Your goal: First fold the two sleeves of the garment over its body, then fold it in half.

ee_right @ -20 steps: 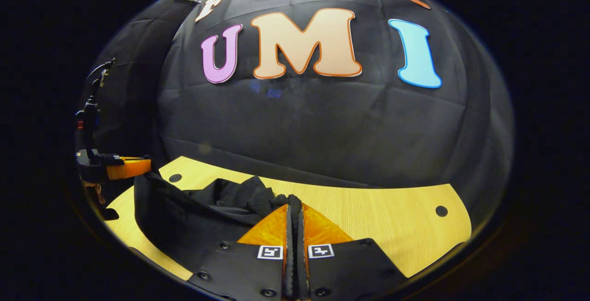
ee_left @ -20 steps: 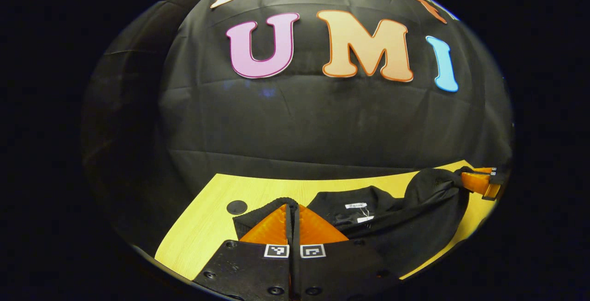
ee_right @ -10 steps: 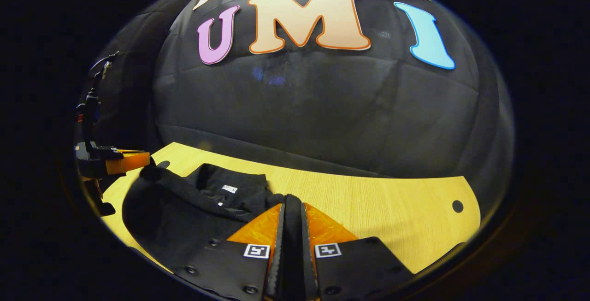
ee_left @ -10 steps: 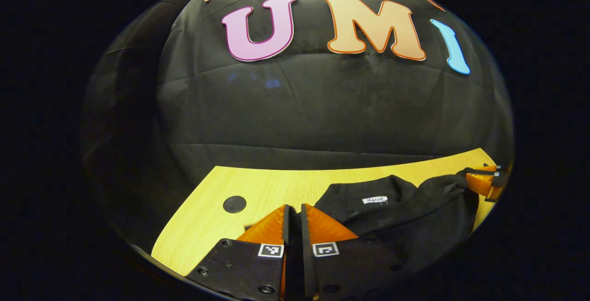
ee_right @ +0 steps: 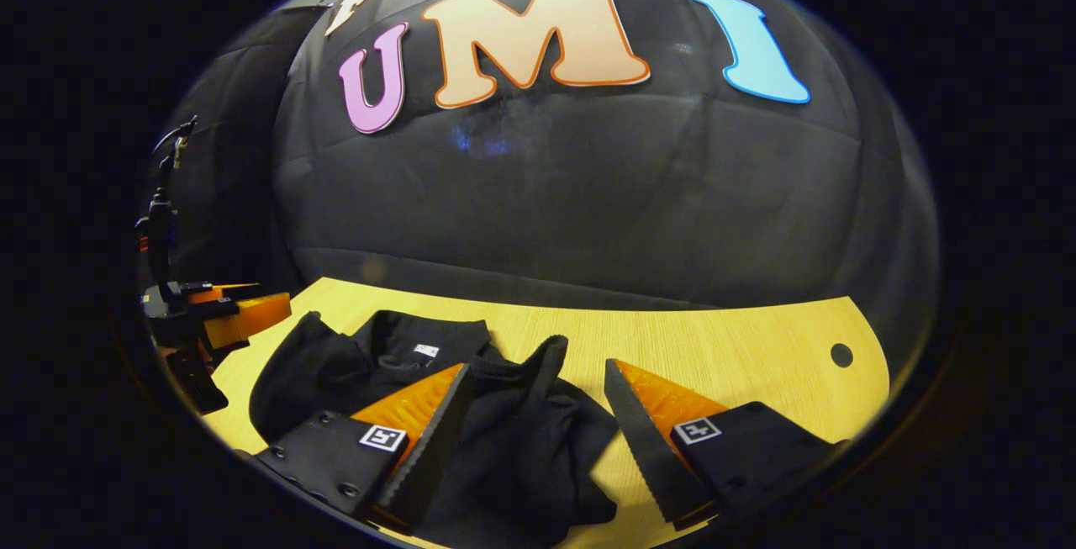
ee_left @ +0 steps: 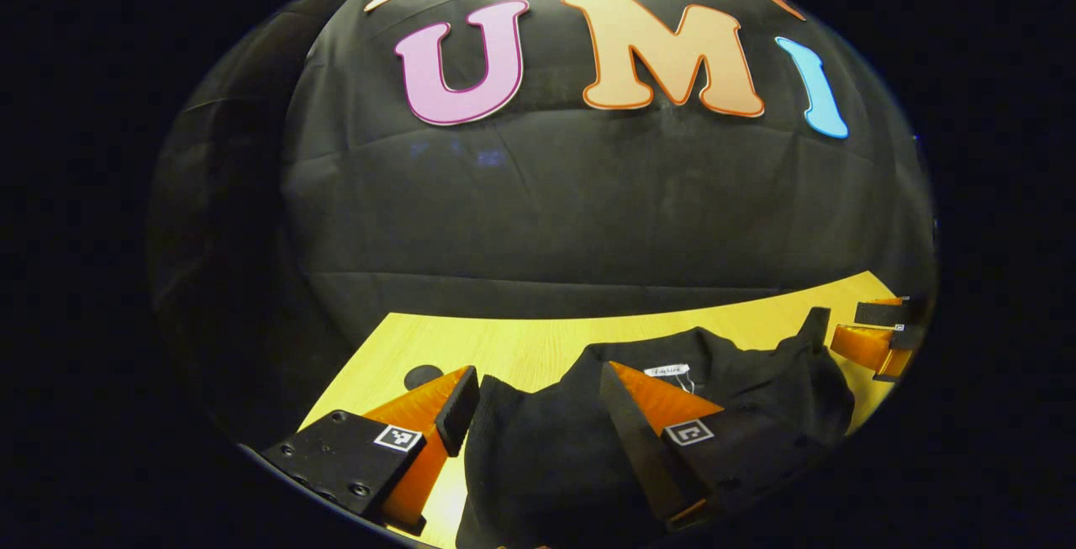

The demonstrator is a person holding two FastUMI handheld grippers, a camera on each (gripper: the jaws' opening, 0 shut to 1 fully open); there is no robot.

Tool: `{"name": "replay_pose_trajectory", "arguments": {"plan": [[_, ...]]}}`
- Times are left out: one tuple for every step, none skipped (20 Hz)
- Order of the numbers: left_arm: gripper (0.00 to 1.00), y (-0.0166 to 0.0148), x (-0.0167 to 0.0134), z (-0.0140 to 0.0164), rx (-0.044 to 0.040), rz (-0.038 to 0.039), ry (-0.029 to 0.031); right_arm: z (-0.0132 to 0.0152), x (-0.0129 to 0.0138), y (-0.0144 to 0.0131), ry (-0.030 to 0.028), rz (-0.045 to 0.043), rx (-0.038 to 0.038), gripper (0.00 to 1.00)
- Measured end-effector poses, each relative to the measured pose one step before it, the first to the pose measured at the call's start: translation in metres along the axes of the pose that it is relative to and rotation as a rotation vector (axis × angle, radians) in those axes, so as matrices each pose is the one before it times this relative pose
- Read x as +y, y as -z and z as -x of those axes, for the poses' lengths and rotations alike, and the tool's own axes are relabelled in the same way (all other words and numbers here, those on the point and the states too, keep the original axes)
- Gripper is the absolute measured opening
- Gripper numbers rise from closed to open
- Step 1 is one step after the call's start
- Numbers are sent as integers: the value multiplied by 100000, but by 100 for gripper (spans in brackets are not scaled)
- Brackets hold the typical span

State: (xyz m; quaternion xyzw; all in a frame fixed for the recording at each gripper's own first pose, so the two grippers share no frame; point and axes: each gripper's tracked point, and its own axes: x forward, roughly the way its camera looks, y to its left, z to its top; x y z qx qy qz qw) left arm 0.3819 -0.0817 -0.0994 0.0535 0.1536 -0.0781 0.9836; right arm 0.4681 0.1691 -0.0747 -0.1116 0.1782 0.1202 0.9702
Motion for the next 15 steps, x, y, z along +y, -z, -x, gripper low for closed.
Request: {"name": "replay_pose_trajectory", "arguments": {"plan": [[90,-863,-140,849,-2178,291,433,1198,221,-743,484,-626,-1725,99],[90,-753,-78,629,-1886,-42,130,569,224,-541,273,-739,-1833,99],[90,-656,-165,552,-1398,-46,515,839,82,-692,380,-820,-1926,96],[91,-589,-302,694,-833,131,1172,830,161,-574,402,-713,-1799,99],[92,-328,-337,797,-697,322,1302,941,152,-700,341,-495,-1730,99],[92,-665,-211,788,-1444,420,1057,1051,56,-550,684,-255,-1744,99],[92,-609,-203,782,-1527,399,947,1136,81,-738,592,-5,-2022,99],[92,-568,-192,879,-1177,229,861,1077,145,-501,515,290,-1808,99],[92,-598,-149,1019,-1063,-147,916,1271,156,-544,400,589,-1495,99],[92,-500,-145,930,-1106,-327,833,1374,169,-372,522,584,-1563,99],[92,-651,-135,1021,-1536,-844,815,1466,226,-391,636,403,-1654,99],[92,-731,-26,1086,-2170,-1145,252,1511,387,-469,286,26,-2528,99],[92,-626,36,1013,-2202,-1343,220,1485,448,-544,353,-44,-2850,98],[92,-733,18,1141,-2348,-1228,338,1535,499,-233,77,-188,-2194,98],[92,-386,51,1025,-1346,-618,220,1541,655,-306,-462,752,-2102,98]]}}
